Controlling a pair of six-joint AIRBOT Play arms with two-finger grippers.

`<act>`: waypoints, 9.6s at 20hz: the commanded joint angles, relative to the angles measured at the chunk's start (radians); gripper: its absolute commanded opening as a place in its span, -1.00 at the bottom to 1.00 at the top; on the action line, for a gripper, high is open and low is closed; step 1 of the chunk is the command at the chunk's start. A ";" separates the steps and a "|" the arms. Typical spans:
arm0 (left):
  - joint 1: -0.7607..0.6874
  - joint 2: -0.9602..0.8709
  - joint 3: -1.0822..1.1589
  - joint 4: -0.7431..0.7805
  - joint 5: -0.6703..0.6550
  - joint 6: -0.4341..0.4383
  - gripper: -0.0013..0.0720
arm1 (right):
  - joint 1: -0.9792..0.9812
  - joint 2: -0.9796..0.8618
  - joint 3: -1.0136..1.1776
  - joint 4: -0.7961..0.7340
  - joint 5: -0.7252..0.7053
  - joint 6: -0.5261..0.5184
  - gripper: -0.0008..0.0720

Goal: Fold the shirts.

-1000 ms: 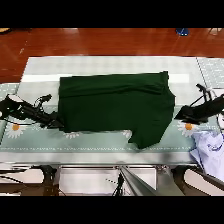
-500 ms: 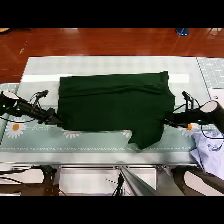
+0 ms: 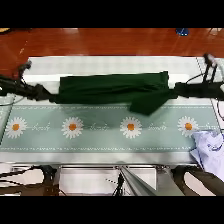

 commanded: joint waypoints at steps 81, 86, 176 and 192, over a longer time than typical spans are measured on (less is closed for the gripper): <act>-0.982 -0.410 0.270 -0.403 0.367 -0.186 -0.89 | 0.128 0.197 0.341 -0.100 0.486 0.114 -0.92; -1.093 -0.481 0.270 -0.565 0.505 -0.185 -0.89 | 0.128 0.239 0.341 -0.090 0.531 0.120 -0.92; -0.113 -0.022 0.271 0.029 0.300 -0.154 -0.25 | -1.050 0.357 0.007 -0.972 0.851 0.067 -0.92; -0.086 0.027 0.296 0.041 0.283 -0.076 -0.21 | -0.903 0.357 -0.048 -0.505 0.525 -0.150 0.23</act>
